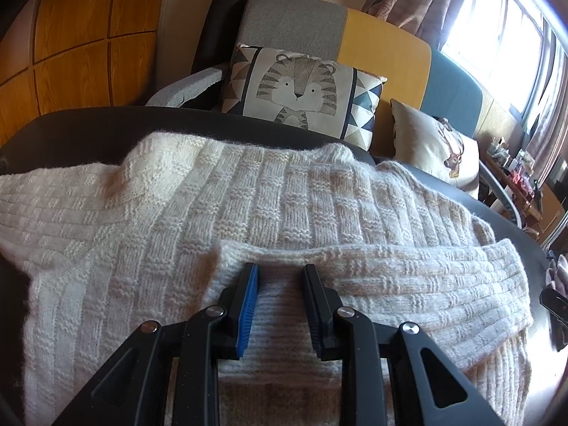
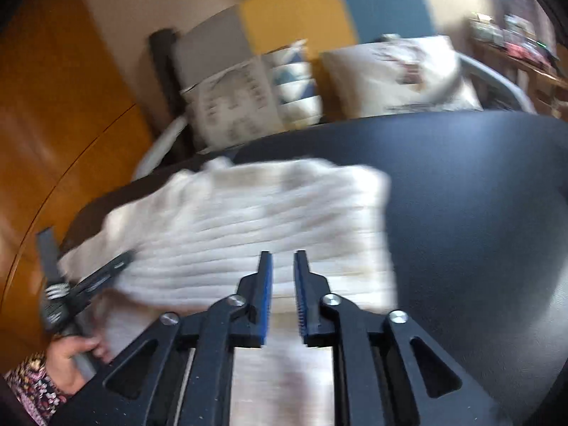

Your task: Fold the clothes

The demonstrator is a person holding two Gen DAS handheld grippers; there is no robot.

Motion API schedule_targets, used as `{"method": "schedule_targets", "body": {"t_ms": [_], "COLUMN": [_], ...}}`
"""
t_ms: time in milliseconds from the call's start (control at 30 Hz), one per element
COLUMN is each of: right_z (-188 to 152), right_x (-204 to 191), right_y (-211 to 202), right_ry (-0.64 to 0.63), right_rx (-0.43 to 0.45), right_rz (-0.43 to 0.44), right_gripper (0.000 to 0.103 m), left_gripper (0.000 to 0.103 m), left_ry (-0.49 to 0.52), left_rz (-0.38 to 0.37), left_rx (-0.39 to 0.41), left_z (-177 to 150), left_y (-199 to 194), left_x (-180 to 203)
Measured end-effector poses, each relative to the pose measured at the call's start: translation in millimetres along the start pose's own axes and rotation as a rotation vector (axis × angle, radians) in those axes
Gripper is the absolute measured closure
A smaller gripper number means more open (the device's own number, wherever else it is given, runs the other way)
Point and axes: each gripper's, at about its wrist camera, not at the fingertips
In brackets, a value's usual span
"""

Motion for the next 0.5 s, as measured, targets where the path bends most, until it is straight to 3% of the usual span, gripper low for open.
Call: {"method": "schedule_targets", "body": {"t_ms": [67, 167, 233, 367, 500], "right_z": [-2, -10, -19, -21, -22], "right_x": [-17, -29, -28, -17, -11], "right_y": [20, 51, 59, 53, 49], "right_ry": [-0.039, -0.073, -0.096, -0.060, -0.038], "right_rx": [-0.030, -0.091, -0.068, -0.039, -0.025], "right_rz": [0.014, -0.008, -0.022, 0.028, 0.057], "right_gripper": [0.079, 0.079, 0.078, 0.078, 0.078], "left_gripper": [0.077, 0.077, 0.077, 0.077, 0.077], "left_ry": [-0.003, -0.039, -0.052, -0.156, -0.298], "left_rz": [-0.005, -0.073, -0.104, -0.056, -0.150], "left_rx": [-0.005, -0.045, -0.071, -0.097, -0.164], "left_z": [1, 5, 9, 9, -1], "left_y": [-1, -3, -6, -15, -12], "left_x": [0, -14, -26, -61, -88]}}
Point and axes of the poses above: each gripper's, at about its wrist camera, not at the fingertips, and y roughly the way its jaws point, x to its right, z to its top, and after that the axes turned 9 degrees about z, right-handed
